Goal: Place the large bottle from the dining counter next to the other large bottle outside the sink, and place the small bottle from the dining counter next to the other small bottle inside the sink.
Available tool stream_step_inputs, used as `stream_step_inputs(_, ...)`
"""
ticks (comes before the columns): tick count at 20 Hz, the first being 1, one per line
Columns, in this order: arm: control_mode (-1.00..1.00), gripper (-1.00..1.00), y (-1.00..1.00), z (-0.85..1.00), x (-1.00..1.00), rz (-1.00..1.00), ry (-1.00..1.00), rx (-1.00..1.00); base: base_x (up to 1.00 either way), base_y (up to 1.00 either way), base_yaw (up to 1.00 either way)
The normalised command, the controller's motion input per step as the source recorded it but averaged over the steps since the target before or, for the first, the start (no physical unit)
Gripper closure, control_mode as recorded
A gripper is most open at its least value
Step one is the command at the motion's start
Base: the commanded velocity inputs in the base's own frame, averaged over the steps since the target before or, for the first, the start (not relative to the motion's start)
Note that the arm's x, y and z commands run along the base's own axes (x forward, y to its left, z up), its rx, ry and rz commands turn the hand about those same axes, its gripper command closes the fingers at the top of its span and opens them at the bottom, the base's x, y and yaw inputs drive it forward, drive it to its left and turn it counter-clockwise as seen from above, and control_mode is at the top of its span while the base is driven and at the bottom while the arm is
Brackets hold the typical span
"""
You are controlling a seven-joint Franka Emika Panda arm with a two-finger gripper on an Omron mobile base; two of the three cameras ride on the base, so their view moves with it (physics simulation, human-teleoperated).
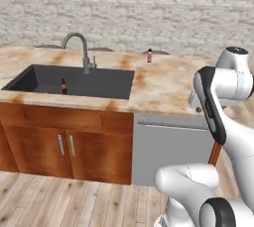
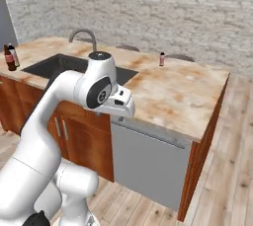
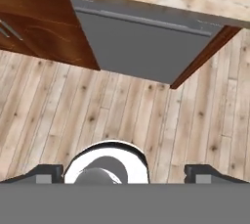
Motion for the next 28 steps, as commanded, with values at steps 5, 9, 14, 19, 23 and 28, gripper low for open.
stream_step_inputs(5,1.0,-1.0,0.0,0.0,0.0,0.0,0.0,0.0,0.2,-1.0,0.52)
stream_step_inputs(9,1.0,-1.0,0.0,0.0,0.0,0.0,0.0,0.0,0.46,-1.0,0.54)
stream_step_inputs(14,1.0,-1.0,0.0,0.0,0.0,0.0,0.0,0.0,0.63,-0.94,0.59)
stream_step_inputs(19,1.0,-1.0,0.0,0.0,0.0,0.0,0.0,0.0,0.63,-0.89,0.67)
stream_step_inputs(23,1.0,-1.0,0.0,0.0,0.0,0.0,0.0,0.0,0.76,-0.72,0.74)
stream_step_inputs(28,1.0,-1.0,0.0,0.0,0.0,0.0,0.0,0.0,0.82,-0.66,0.75)
